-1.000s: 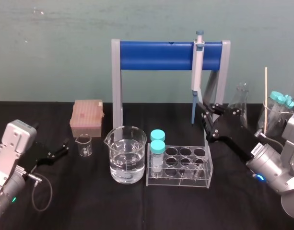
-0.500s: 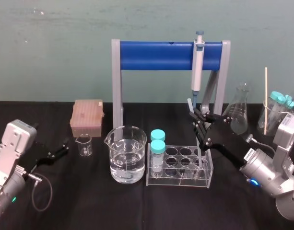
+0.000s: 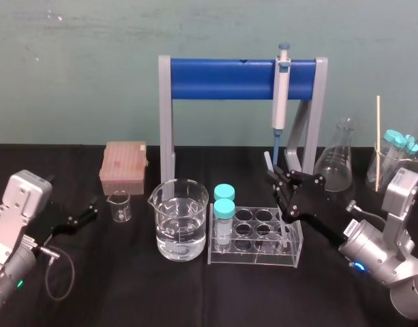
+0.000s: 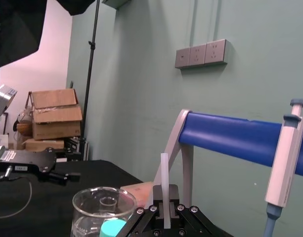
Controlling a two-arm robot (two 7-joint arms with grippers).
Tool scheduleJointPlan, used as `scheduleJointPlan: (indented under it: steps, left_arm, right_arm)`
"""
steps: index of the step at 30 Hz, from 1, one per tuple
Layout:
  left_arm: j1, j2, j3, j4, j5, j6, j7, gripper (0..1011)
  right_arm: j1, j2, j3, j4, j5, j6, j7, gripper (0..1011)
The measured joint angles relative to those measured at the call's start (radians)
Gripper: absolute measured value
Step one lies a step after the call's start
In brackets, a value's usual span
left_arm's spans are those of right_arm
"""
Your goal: Pick up the stirring rod with one hand, then place it down.
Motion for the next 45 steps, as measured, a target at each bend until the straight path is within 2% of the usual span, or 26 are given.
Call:
scheduleJointPlan:
  steps: [13, 15, 29, 32, 45]
  left_arm:
    - [0.0, 0.0, 0.0, 0.0, 0.0, 0.0, 0.0, 1000]
    - [0.0, 0.0, 0.0, 0.0, 0.0, 0.0, 0.0, 1000]
    - [0.0, 0.0, 0.0, 0.0, 0.0, 0.0, 0.0, 1000]
    - [0.0, 0.0, 0.0, 0.0, 0.0, 0.0, 0.0, 1000]
    - [0.0, 0.0, 0.0, 0.0, 0.0, 0.0, 0.0, 1000]
  right_arm:
    - [0.014, -0.008, -0.012, 0.044, -0.02, -0.021, 0.008, 62]
    - [0.012, -0.009, -0.012, 0.041, -0.042, -0.019, -0.021, 62]
    - [0.012, -0.009, -0.011, 0.041, -0.039, -0.018, -0.017, 64]
    - [0.012, -0.009, -0.011, 0.041, -0.038, -0.018, -0.015, 96]
    - [0.012, -0.009, -0.011, 0.042, -0.034, -0.019, -0.012, 510]
